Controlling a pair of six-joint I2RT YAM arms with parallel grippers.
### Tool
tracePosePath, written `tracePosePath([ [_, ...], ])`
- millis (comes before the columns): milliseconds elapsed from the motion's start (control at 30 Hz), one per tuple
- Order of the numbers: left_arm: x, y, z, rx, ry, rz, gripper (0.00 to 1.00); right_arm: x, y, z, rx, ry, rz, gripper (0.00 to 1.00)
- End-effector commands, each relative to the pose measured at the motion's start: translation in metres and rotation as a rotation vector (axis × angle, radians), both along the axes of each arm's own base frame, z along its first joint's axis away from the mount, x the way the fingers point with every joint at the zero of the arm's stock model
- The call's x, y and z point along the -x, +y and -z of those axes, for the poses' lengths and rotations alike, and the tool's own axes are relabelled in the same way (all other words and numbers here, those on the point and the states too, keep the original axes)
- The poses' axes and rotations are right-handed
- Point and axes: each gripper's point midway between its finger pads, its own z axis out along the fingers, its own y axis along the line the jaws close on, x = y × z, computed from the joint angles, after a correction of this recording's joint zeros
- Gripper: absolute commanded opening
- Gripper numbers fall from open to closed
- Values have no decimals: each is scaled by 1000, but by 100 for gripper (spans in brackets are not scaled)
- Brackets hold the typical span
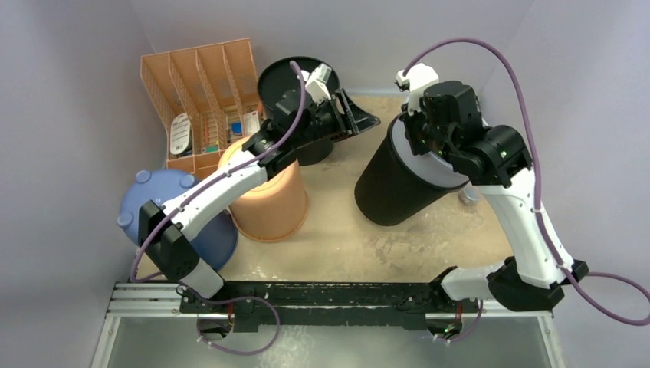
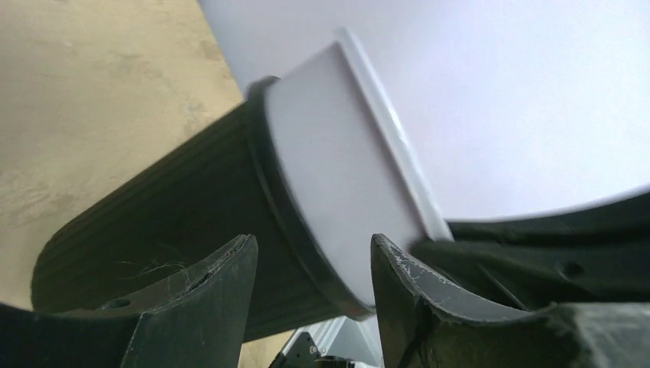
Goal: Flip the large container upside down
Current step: Adjust the container in the container.
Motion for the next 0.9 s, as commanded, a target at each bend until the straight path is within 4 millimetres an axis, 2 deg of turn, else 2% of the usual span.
tracePosePath([
  [0,10,10,-42,-17,-173,-11,55,-31,-2,-17,-14,-83,138,0],
  [67,6,21,-43,5,-170,-35,57,-44,3,-12,-17,-62,182,0],
  [133,1,35,-46,55,-148,-52,57,-55,18,-3,-21,-31,159,3],
  [233,-6,58,-47,40,-149,-95,57,-65,35,2,-61,-14,124,26],
  [333,-7,72,-52,-12,-174,-134,59,-69,45,-11,-116,-47,101,51],
  [400,-6,77,-57,-30,-185,-146,59,-66,52,-26,-167,-74,61,54],
  [467,-9,90,-66,-17,-198,-181,59,-57,57,-42,-224,-97,15,56],
  [567,-9,105,-89,25,-253,-205,61,-43,49,-74,-296,-166,12,73],
  [700,-8,100,-105,-44,-292,-159,62,-19,26,-111,-391,-268,50,89],
  [767,-7,98,-112,-62,-314,-140,62,-11,4,-116,-394,-307,135,93],
  [800,-6,98,-116,-74,-326,-135,62,-5,-14,-116,-388,-326,203,95],
  [867,0,94,-123,-119,-354,-112,62,4,-42,-105,-371,-320,322,100],
])
